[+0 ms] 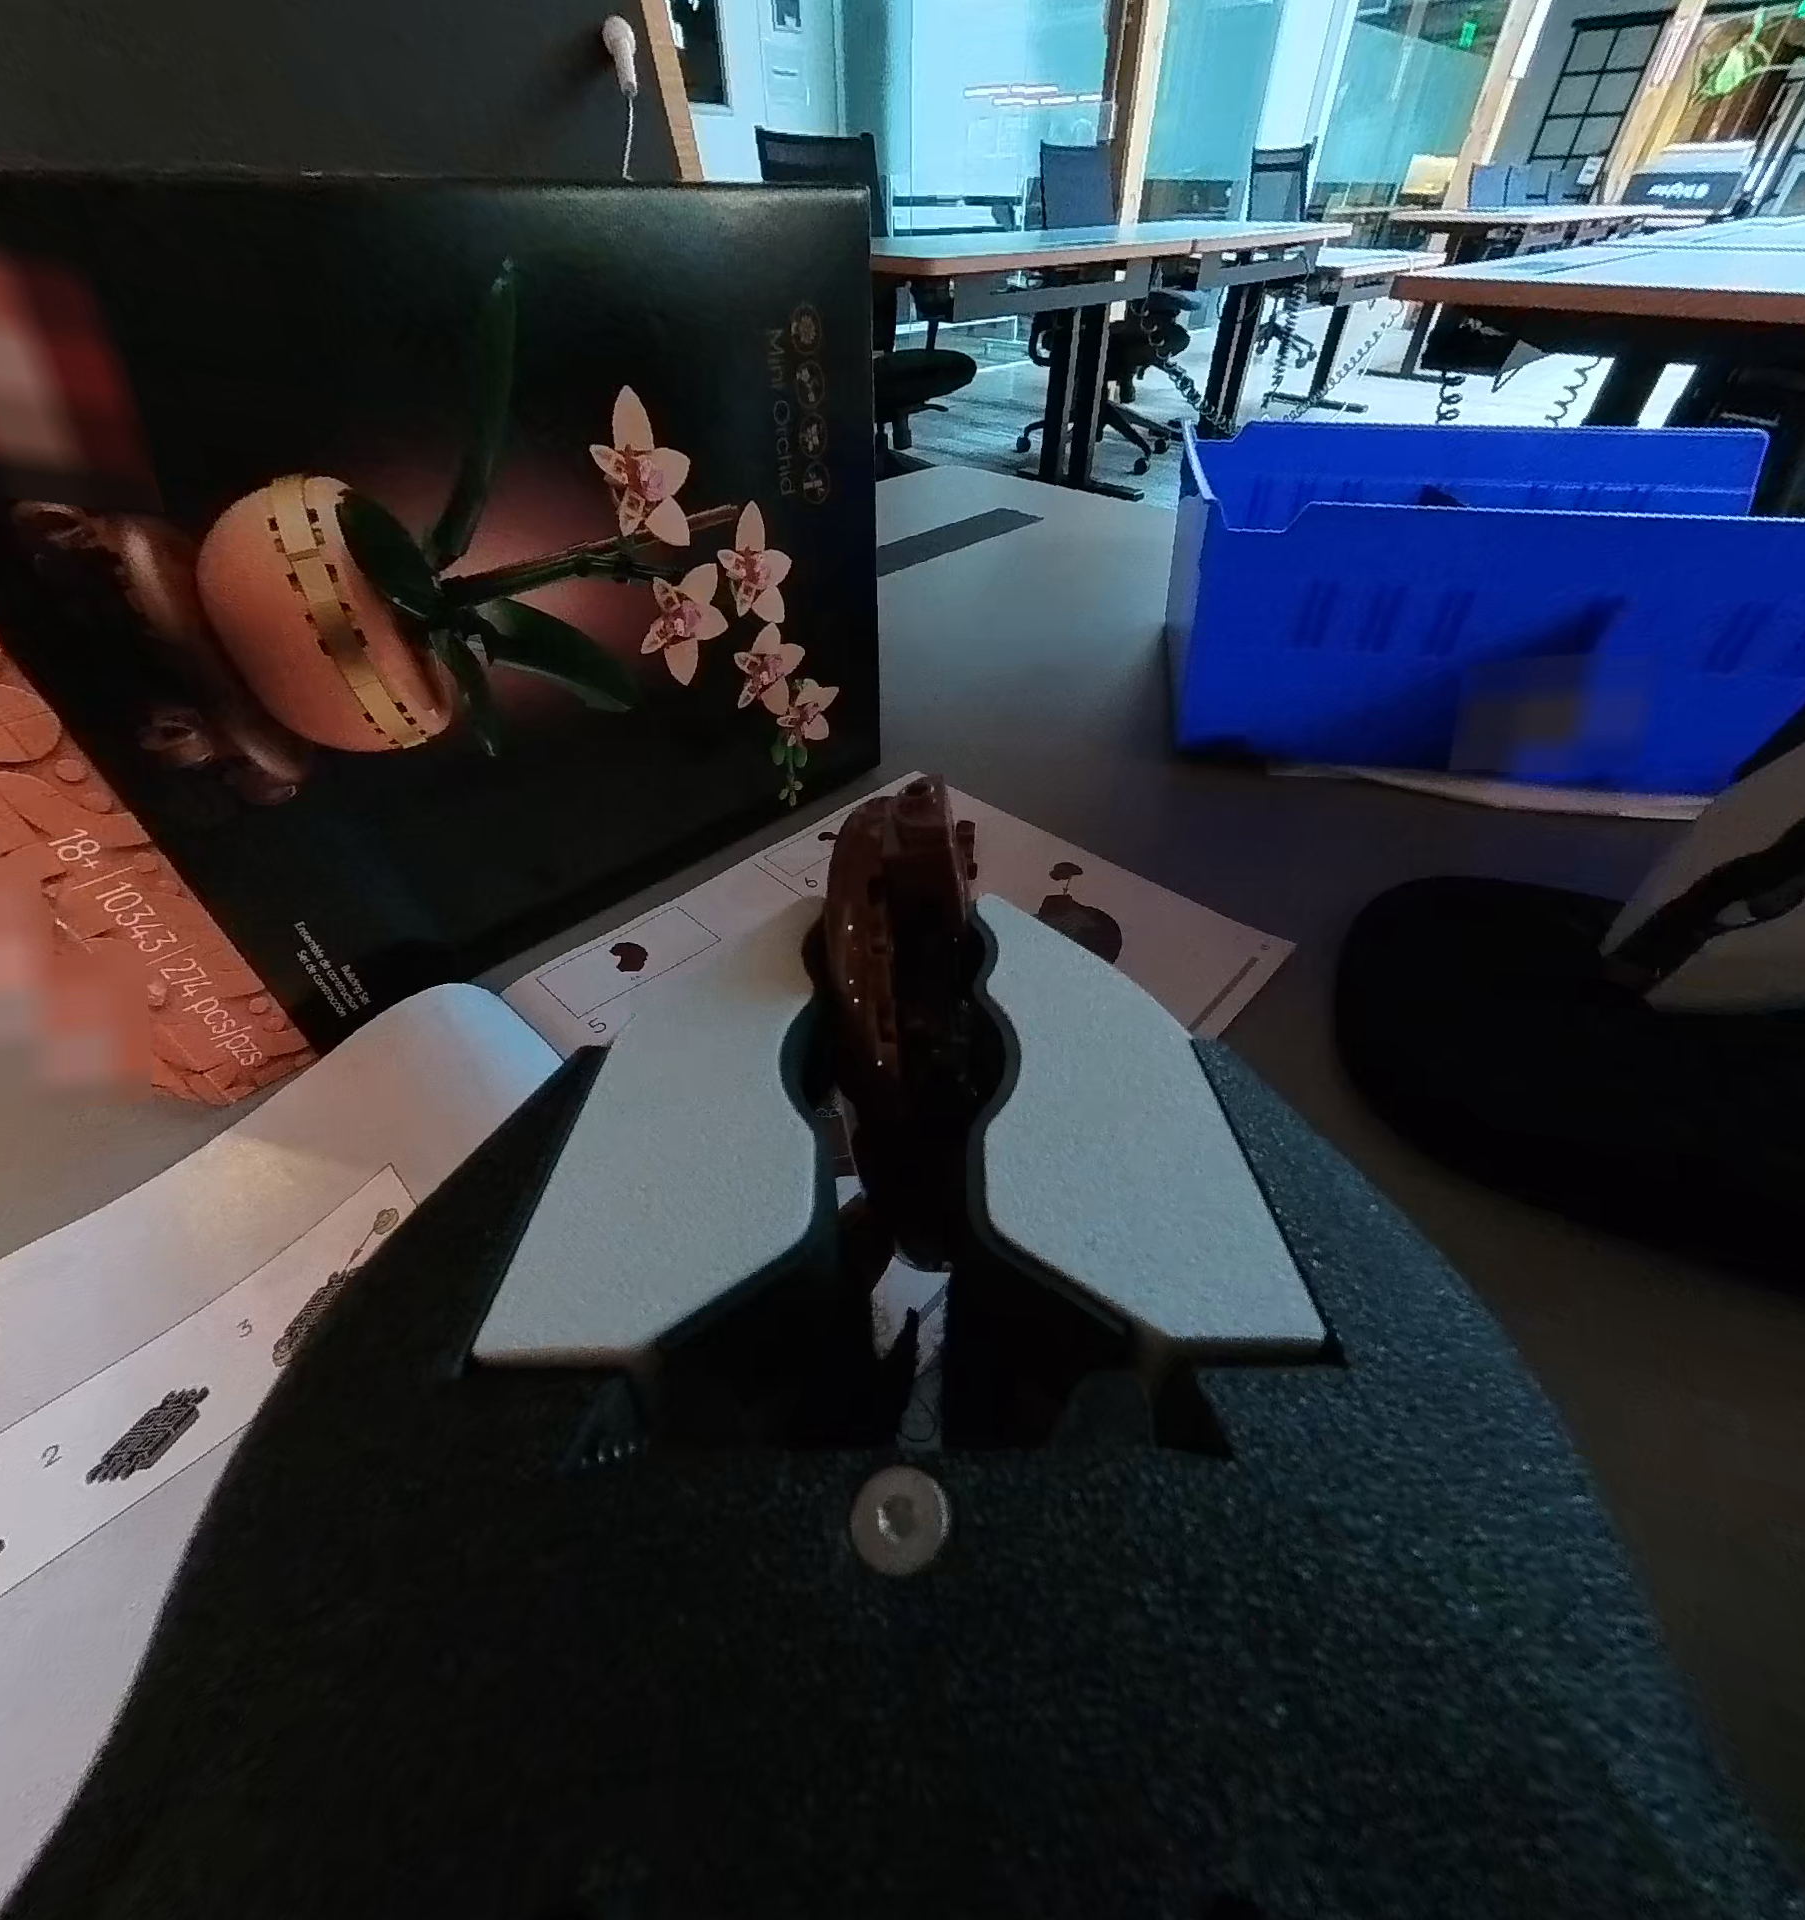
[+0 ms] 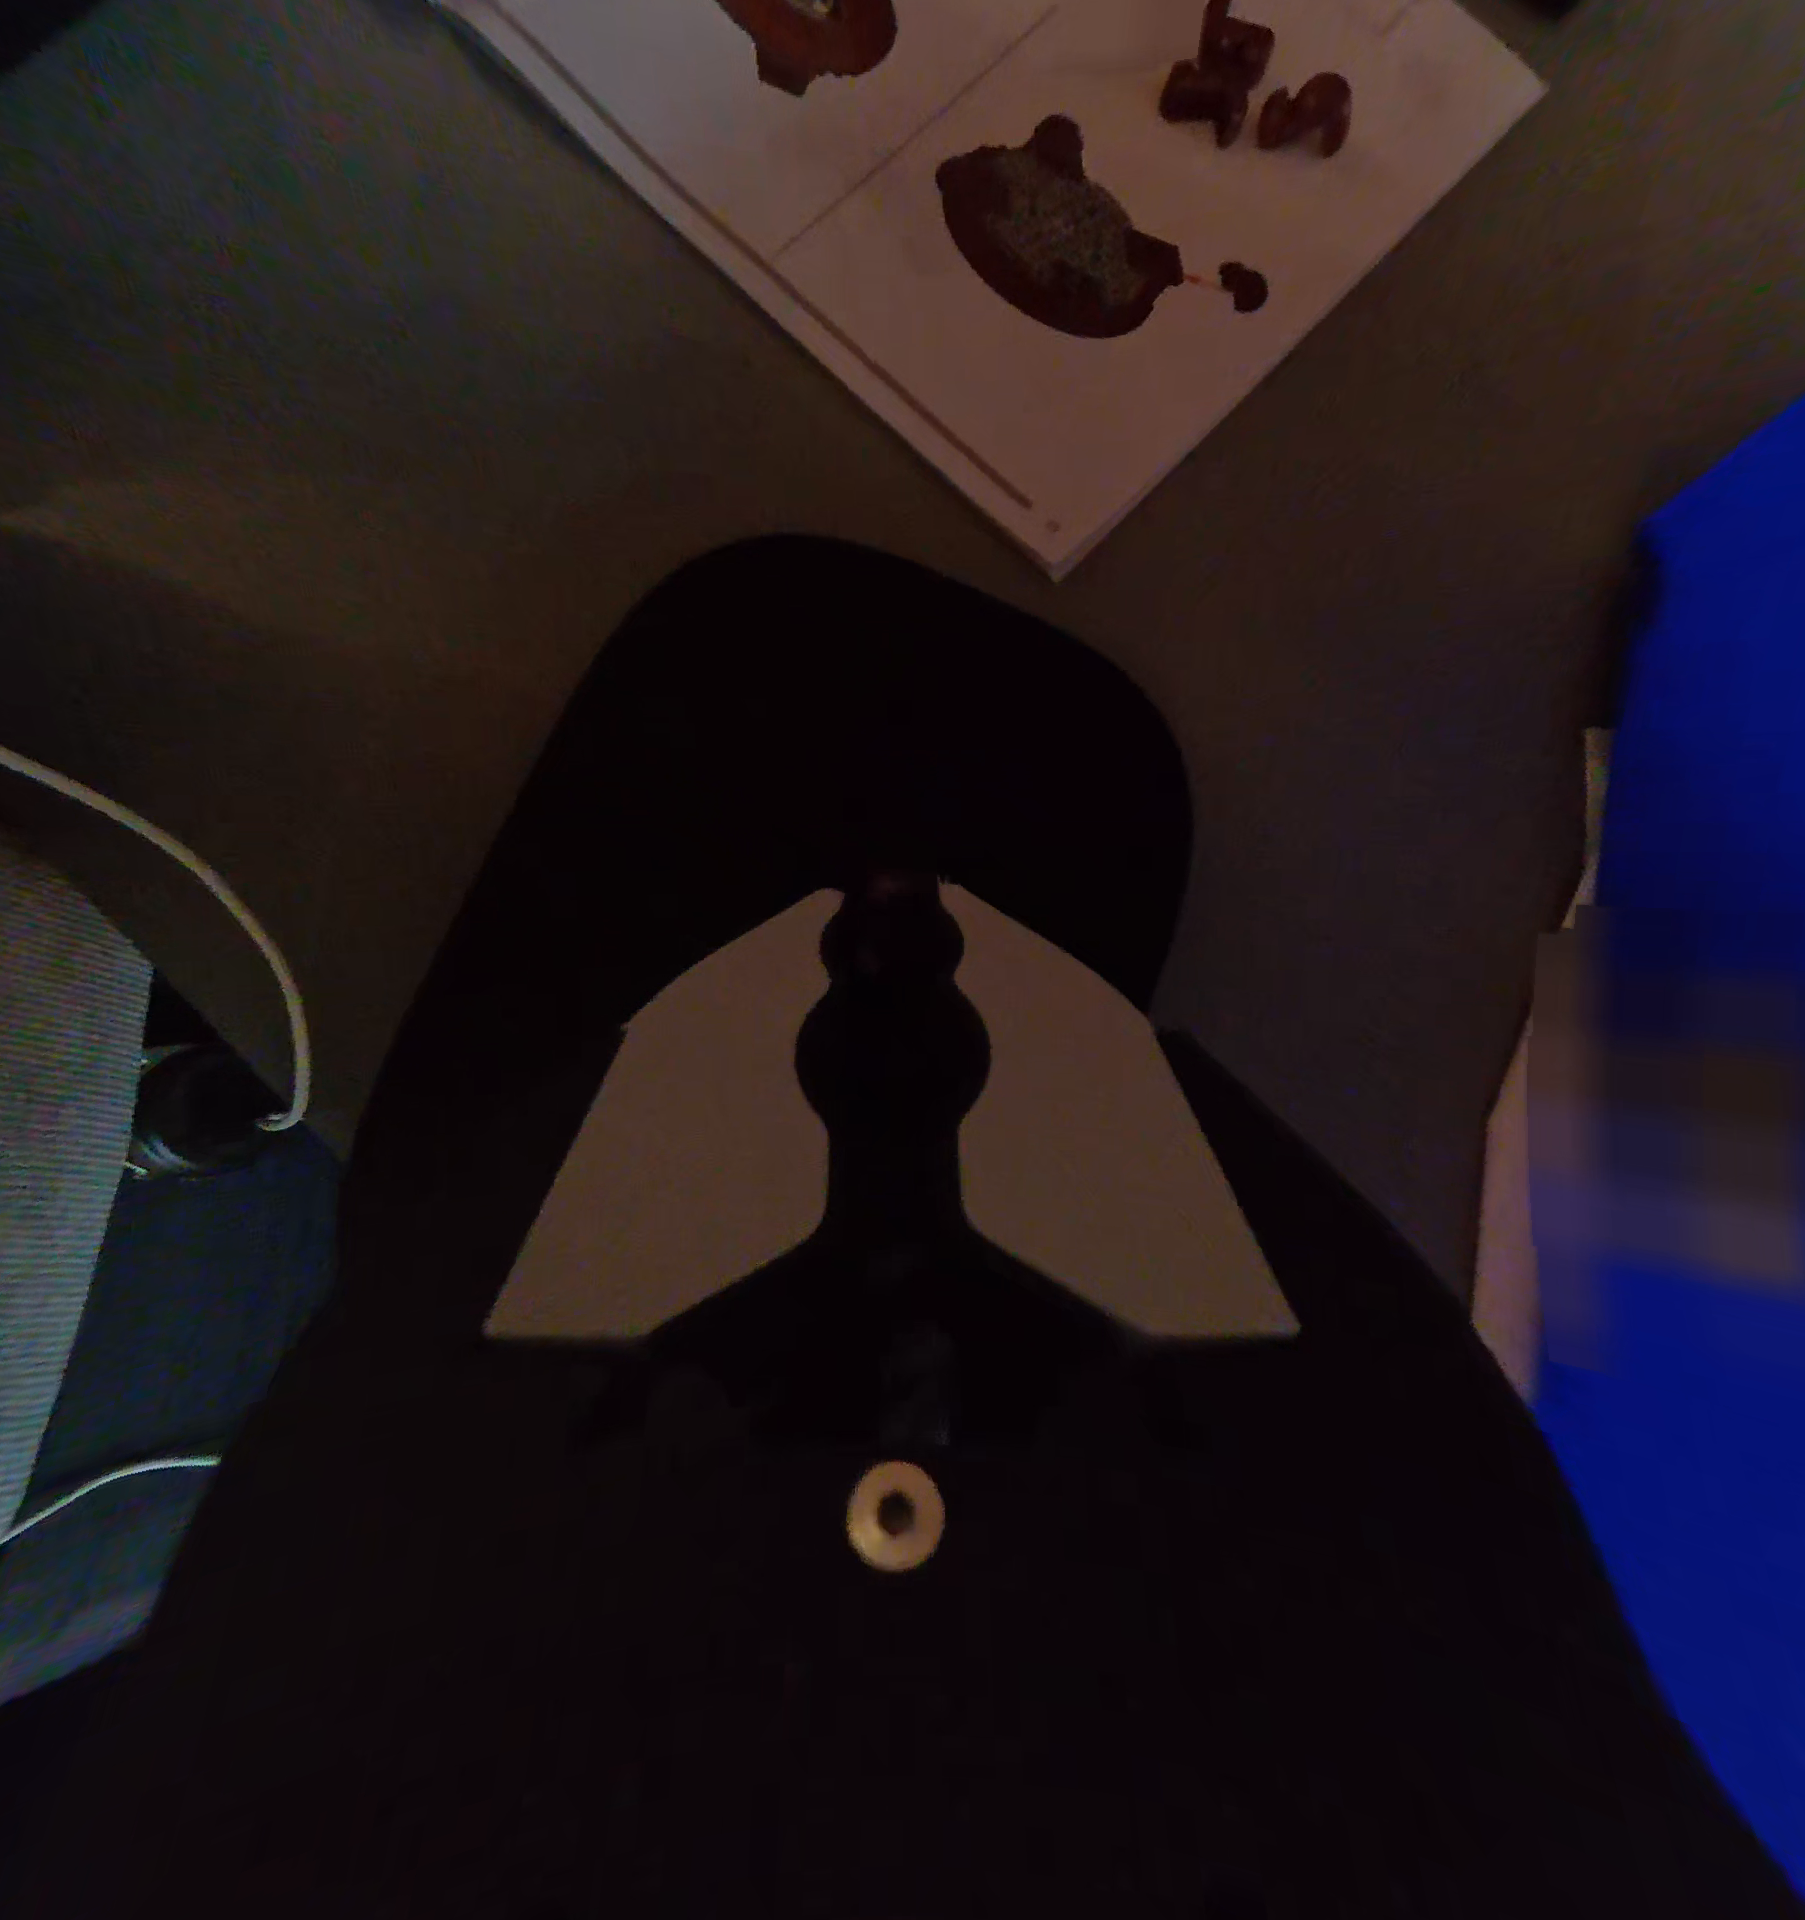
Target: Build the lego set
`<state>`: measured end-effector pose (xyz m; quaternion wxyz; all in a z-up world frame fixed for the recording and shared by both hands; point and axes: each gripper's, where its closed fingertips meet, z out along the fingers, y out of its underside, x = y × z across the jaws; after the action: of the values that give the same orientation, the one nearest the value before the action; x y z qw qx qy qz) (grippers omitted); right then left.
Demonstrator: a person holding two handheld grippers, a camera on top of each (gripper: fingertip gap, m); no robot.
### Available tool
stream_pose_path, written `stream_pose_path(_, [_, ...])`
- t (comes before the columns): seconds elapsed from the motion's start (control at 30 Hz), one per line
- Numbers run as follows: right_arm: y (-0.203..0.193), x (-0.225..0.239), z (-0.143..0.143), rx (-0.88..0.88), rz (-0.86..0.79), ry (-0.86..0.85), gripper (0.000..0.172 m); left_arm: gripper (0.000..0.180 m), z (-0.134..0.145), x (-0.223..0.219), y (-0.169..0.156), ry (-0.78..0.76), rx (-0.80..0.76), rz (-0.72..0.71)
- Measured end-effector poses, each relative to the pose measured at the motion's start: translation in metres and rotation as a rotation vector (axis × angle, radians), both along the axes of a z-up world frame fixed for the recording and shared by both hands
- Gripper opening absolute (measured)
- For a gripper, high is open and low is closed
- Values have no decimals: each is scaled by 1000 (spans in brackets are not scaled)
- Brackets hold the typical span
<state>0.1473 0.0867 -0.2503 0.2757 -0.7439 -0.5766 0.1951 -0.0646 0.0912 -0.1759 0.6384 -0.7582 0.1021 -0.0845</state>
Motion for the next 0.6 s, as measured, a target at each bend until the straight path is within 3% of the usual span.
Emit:
stream_pose_path(0.33, [1, 4, 1, -39, -44, -13, 9, 21, 1, 0, 0, 1, 4, 0])
stream_pose_path(0.6, [-1, 5, -3, -140, -282, -122, 7, 21, 1, 0, 0, 1, 4, 2])
